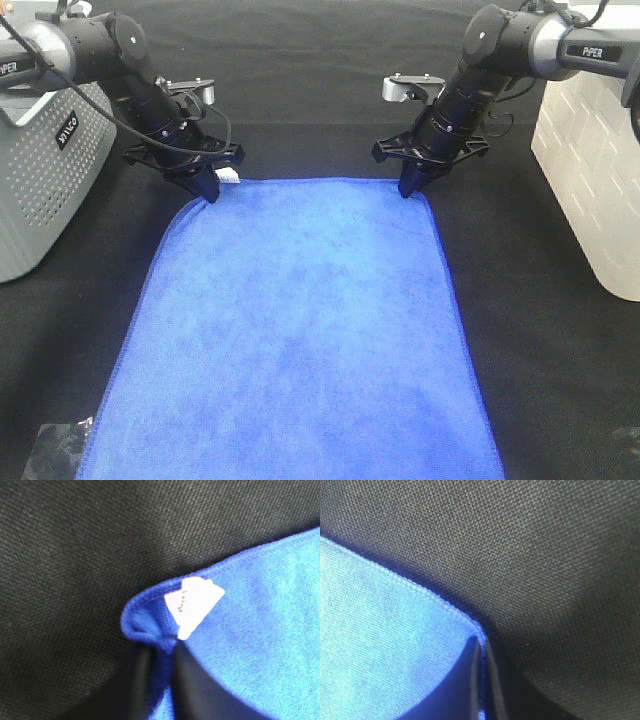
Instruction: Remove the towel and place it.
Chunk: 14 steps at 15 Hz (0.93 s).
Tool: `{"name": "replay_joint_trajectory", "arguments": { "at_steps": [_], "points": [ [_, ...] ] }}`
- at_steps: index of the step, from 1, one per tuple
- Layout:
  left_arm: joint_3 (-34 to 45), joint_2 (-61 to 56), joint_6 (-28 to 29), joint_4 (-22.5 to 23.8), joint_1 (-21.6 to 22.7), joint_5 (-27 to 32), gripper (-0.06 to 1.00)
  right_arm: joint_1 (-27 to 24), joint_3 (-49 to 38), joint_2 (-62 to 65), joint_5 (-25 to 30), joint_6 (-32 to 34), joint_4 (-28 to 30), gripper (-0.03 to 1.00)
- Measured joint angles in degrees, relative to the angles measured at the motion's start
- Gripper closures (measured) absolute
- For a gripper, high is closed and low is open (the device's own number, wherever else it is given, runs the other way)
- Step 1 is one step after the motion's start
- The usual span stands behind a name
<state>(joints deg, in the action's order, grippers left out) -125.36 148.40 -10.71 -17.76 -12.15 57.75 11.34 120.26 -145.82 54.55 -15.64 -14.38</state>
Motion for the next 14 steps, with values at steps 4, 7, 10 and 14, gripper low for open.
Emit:
{"name": "replay_joint_trajectory", "arguments": {
  "at_steps": [4,7,10,14],
  "points": [
    [0.0,0.0,0.0,0.69,-0.23,-0.4,0.93,0.17,0.0,0.4,-1.66,0.0,2.46,0.94],
    [-1.2,0.23,0.0,1.09,-0.34,-1.2,0.93,0.17,-0.06,1.95,-4.7,-1.38,2.92,0.94],
    [-7.68,1.43,0.0,3.55,-0.4,-1.55,0.93,0.17,-0.06,2.98,-6.99,-1.55,4.18,0.94],
    [-12.32,1.43,0.0,6.36,-0.4,-3.55,0.93,0.17,0.74,3.09,-10.94,-2.69,4.53,0.94]
  ]
}}
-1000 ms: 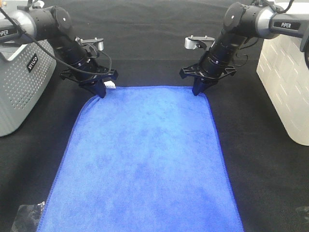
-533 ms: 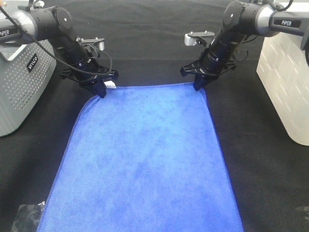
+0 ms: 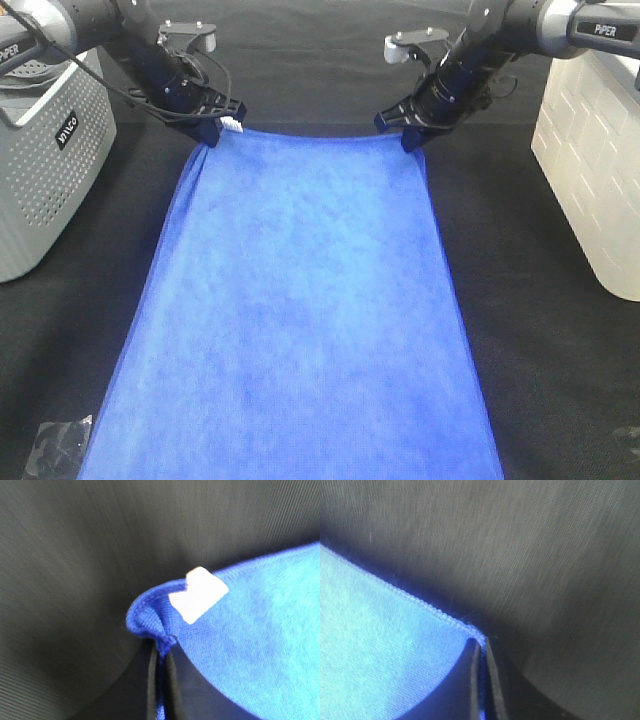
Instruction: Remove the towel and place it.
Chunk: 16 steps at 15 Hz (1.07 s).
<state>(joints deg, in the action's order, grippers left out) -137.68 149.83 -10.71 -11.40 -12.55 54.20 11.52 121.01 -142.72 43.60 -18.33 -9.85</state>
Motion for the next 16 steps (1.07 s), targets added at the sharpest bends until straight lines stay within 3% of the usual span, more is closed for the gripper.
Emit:
{"name": "replay_joint_trajectory", "arguments": {
  "at_steps": [8,13,16],
  "points": [
    [-0.17,0.0,0.0,1.26,0.0,-17.19,0.93,0.0,3.67,0.0,-11.97,-1.89,1.49,0.94],
    [-0.17,0.0,0.0,4.53,0.0,-26.24,0.93,0.0,3.67,0.0,-19.88,-2.75,1.83,0.94],
    [-0.17,0.11,0.0,5.5,0.0,-28.48,0.93,0.0,3.67,-0.06,-23.2,-3.38,1.83,0.94]
  ]
}}
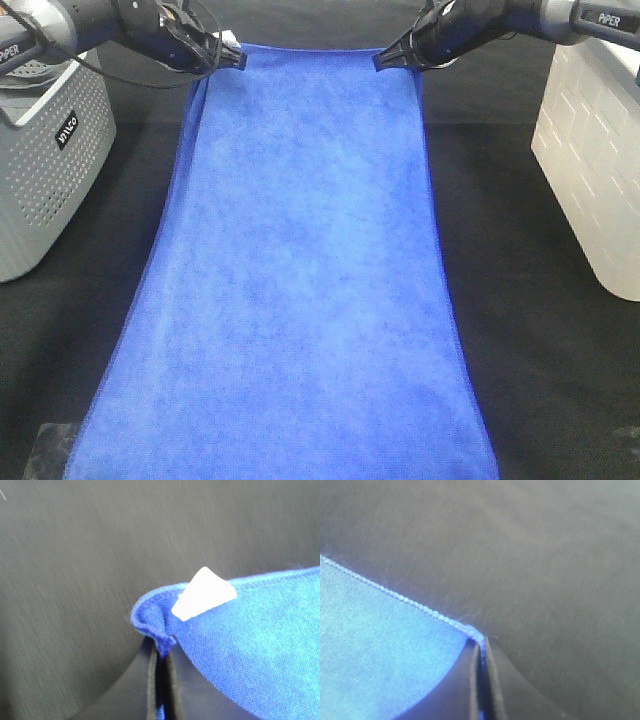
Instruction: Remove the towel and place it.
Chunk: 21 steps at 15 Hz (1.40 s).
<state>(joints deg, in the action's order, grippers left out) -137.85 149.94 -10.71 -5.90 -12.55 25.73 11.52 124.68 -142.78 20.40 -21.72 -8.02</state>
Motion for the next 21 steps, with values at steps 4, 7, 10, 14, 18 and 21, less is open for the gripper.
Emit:
{"name": "replay_joint_trajectory", "arguments": {
  "at_steps": [4,7,10,14,18,21],
  "points": [
    [0.0,1.26,0.0,0.86,0.0,-0.63,0.93,0.0,0.06,-2.18,-2.75,-0.63,0.0,0.94],
    [0.0,3.55,0.0,1.38,0.0,-2.18,0.93,0.0,0.06,-4.24,-4.93,-1.03,0.0,0.94],
    [0.0,5.39,0.0,2.18,0.0,-4.53,0.93,0.0,0.06,-6.7,-6.76,-1.03,0.0,0.94],
    [0.0,7.33,0.0,3.04,0.0,-6.42,0.93,0.0,0.06,-9.68,-7.05,-1.03,-0.52,0.94],
    [0.0,8.48,0.0,3.15,0.0,-6.53,0.93,0.0,0.06,-9.97,-7.22,-1.03,-1.03,0.94],
    [0.0,8.54,0.0,3.15,0.0,-6.76,0.87,0.0,0.06,-9.97,-8.42,-1.03,-1.95,0.9]
  ]
}}
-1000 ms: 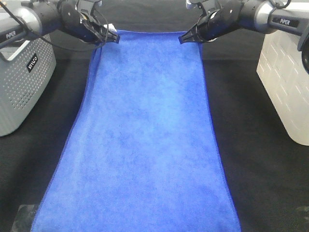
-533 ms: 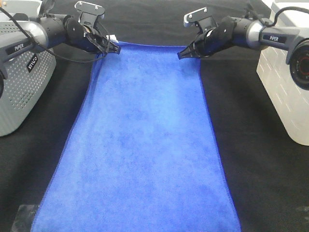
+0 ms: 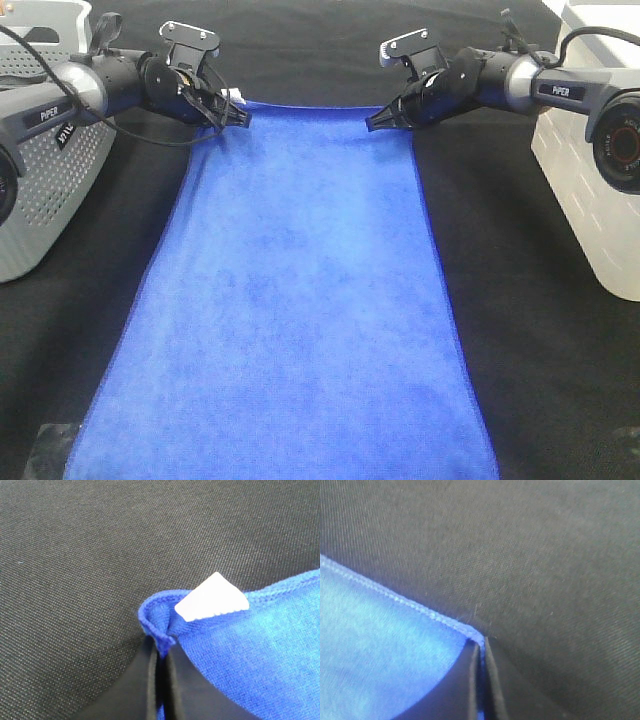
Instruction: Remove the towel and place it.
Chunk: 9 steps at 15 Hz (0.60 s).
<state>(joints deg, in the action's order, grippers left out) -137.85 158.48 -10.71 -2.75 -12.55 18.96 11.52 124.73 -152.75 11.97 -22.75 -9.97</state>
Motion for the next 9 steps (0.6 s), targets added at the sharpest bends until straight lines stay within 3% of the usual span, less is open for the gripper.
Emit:
{"name": "replay_joint_trajectory", "arguments": {
  "at_steps": [5,9],
  "points": [
    [0.0,0.0,0.63,0.0,0.0,-1.03,0.41,-0.06,0.0,0.0,0.57,0.0,-1.09,0.49],
    [0.0,0.0,2.86,0.0,0.0,1.2,0.36,-0.06,0.0,0.0,6.93,0.0,-1.49,0.43]
  ]
}}
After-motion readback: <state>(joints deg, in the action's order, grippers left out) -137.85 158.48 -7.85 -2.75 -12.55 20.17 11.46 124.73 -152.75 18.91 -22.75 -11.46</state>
